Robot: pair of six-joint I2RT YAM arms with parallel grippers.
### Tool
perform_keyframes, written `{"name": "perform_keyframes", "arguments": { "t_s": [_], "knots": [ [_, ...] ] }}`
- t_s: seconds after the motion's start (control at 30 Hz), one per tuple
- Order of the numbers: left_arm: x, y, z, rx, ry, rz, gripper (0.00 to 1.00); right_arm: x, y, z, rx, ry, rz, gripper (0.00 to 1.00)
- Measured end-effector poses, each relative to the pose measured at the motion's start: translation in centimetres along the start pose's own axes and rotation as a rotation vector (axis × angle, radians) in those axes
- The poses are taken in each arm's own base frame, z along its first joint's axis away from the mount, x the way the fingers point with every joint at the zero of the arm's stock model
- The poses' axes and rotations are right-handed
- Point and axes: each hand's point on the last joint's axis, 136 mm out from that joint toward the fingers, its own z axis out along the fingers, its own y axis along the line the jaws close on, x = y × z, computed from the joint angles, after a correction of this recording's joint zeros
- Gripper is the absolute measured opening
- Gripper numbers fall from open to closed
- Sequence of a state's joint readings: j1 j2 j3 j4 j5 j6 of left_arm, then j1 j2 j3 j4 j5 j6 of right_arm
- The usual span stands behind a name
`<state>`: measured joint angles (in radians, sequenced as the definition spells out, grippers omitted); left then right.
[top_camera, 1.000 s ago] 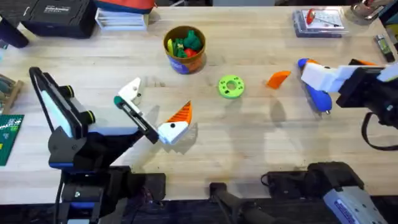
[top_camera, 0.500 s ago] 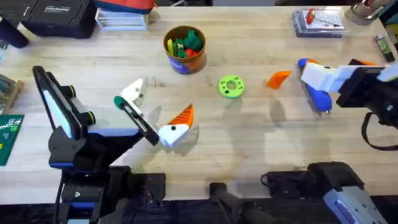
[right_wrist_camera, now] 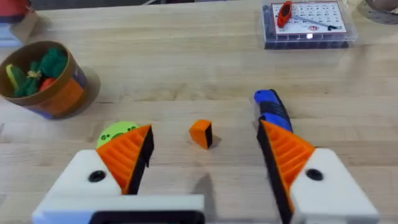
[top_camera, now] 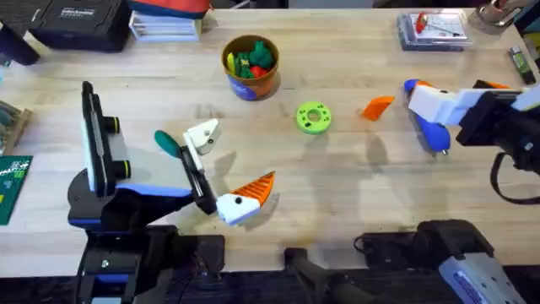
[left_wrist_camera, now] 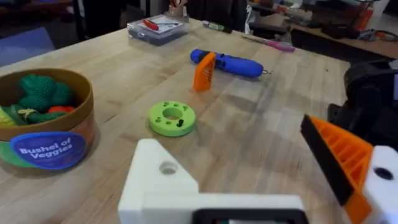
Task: Pick up the gripper from the table and insert it into the empty holder that is missing its gripper. Then pick up a screw, insert it into the mounting hole, and use the screwdriver to tighten it. Finally, clean up the table by picking up the vegetable and placing it into the bucket.
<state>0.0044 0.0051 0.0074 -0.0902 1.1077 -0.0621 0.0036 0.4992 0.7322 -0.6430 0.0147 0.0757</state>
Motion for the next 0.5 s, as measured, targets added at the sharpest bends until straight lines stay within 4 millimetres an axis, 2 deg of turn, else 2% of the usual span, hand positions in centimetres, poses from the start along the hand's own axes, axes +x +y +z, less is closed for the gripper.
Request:
{"name": "perform_keyframes", "arguments": {
  "t_s": [0.5],
  "knots": [
    [0.02,-0.13,0.00,0.008,0.001,-0.082,0.985,-0.02,0.01,0.01,0.000,-0.001,0.046,0.994]
  ]
}}
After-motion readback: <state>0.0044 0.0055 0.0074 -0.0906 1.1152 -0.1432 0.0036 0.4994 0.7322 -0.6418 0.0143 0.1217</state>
